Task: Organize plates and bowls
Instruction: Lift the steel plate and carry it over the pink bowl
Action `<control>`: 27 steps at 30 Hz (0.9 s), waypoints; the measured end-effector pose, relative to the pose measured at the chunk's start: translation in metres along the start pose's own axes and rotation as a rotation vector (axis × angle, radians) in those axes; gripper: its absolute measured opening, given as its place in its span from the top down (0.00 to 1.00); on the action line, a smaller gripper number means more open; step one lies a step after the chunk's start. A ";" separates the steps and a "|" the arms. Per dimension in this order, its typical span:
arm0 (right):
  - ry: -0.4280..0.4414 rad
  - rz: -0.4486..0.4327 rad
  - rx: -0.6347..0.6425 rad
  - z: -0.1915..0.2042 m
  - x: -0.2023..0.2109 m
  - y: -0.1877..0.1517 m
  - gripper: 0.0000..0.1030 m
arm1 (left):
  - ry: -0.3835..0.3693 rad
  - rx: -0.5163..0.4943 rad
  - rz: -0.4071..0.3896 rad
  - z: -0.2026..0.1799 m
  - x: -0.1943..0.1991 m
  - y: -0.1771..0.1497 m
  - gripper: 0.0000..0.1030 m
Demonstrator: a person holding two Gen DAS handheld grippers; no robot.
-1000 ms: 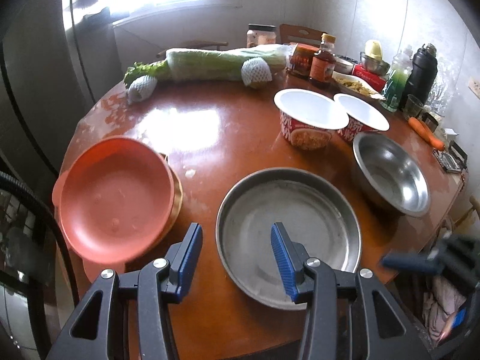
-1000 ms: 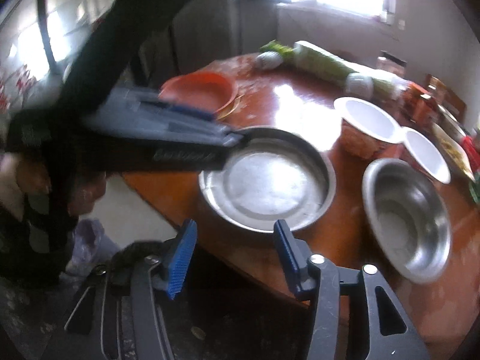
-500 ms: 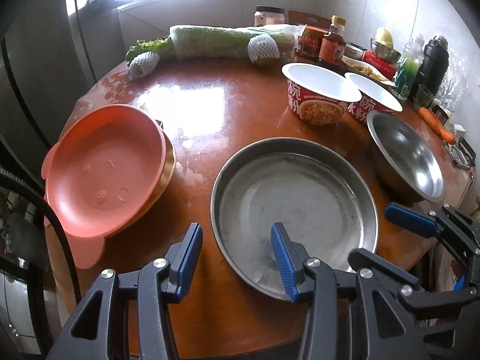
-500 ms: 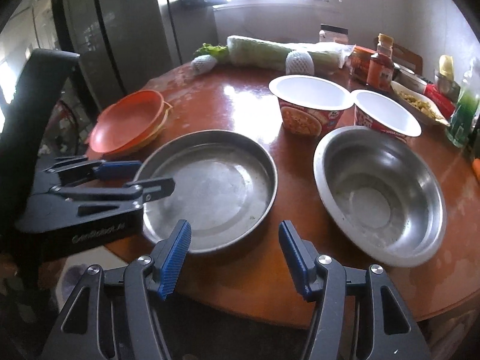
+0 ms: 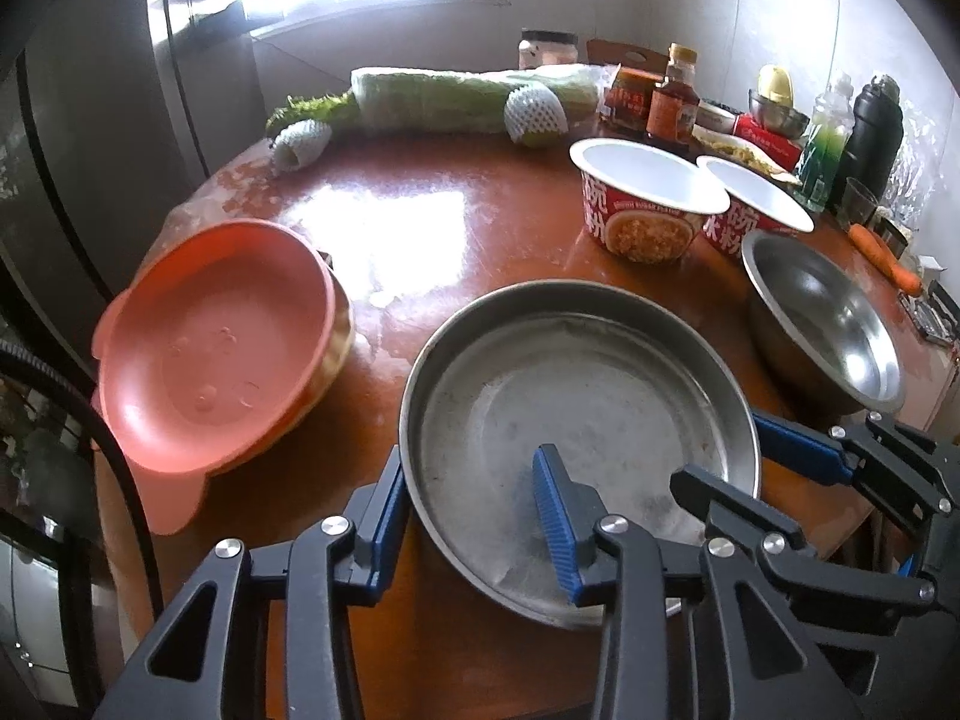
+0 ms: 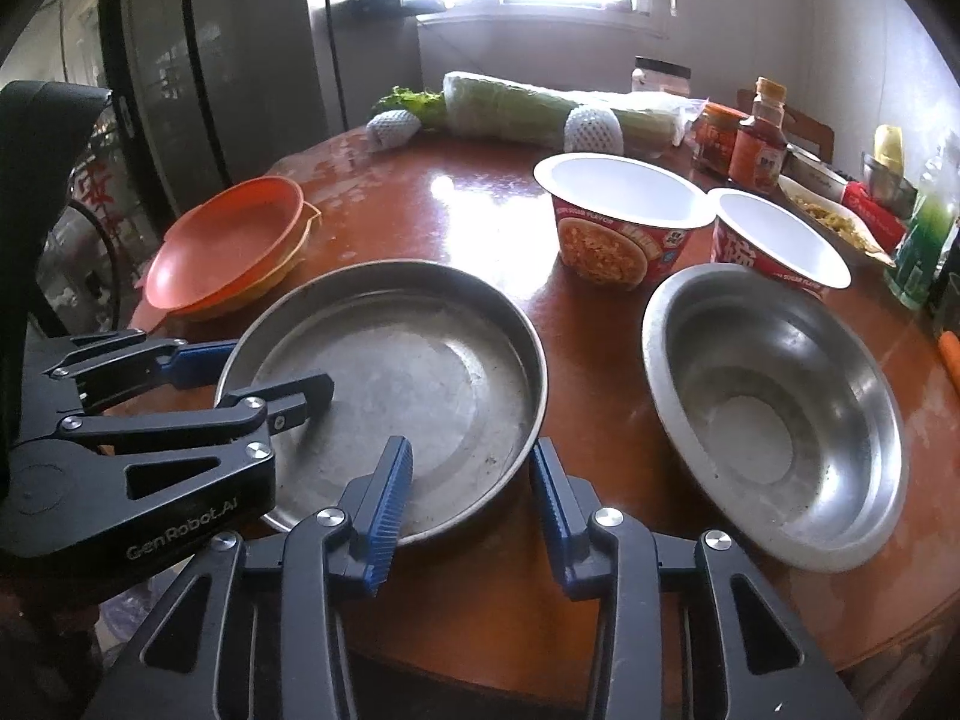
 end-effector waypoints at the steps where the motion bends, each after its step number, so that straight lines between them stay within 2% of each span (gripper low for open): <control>1: 0.003 -0.003 0.003 0.001 0.001 0.000 0.59 | 0.002 0.001 -0.006 0.001 0.002 0.000 0.60; 14: 0.012 -0.086 0.036 0.020 0.034 0.019 0.59 | 0.025 0.026 -0.102 0.014 0.042 0.014 0.60; 27: 0.050 -0.150 0.112 0.053 0.036 0.063 0.59 | 0.077 0.108 -0.167 0.060 0.063 0.035 0.60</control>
Point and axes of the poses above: each gripper's, at about its wrist camera, not at the fingertips, and x roughly against the way its jaws point, z to its left, y to its top, the point moved 3 cm from there along -x, roughly the way its jaws point, and after that the axes turned 5 degrees about -z, right-handed, at the moved point
